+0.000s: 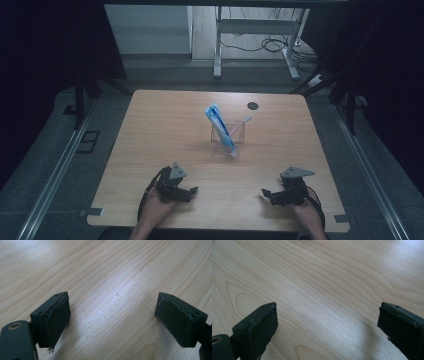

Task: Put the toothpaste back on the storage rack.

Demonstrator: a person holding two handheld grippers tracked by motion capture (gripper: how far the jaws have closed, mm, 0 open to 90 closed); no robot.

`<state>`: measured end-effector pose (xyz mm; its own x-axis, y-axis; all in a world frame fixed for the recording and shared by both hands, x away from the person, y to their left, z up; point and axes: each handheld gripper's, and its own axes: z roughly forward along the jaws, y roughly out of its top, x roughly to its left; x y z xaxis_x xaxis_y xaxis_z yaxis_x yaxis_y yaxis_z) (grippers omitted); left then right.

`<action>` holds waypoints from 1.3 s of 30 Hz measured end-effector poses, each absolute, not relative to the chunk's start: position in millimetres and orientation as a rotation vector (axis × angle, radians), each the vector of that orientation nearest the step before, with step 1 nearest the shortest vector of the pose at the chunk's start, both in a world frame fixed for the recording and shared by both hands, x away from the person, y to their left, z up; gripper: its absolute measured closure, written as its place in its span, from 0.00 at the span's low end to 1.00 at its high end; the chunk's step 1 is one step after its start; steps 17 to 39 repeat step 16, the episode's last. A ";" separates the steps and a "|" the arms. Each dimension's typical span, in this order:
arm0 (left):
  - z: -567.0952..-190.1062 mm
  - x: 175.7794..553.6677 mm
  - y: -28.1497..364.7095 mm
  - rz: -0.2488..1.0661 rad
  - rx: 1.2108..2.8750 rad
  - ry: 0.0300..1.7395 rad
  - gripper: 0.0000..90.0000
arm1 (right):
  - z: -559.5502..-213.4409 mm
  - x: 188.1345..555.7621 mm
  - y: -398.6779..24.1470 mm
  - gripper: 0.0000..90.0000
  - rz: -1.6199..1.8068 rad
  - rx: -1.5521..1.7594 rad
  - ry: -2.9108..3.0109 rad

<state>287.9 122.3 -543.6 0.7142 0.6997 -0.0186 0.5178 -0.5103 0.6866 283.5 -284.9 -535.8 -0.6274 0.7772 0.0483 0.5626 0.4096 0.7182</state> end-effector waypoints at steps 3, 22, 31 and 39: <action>-543.6 287.9 122.3 0.341 2.229 0.921 0.15 | -539.1 282.8 -284.4 0.03 1.033 1.166 2.381; -543.6 287.9 122.3 0.341 2.230 0.920 0.15 | -543.0 279.5 -280.5 0.02 0.984 1.152 2.366; -543.6 287.9 122.3 0.341 2.230 0.920 0.15 | -543.0 279.5 -280.5 0.02 0.984 1.152 2.366; -543.6 287.9 122.3 0.341 2.230 0.920 0.15 | -543.0 279.5 -280.5 0.02 0.984 1.152 2.366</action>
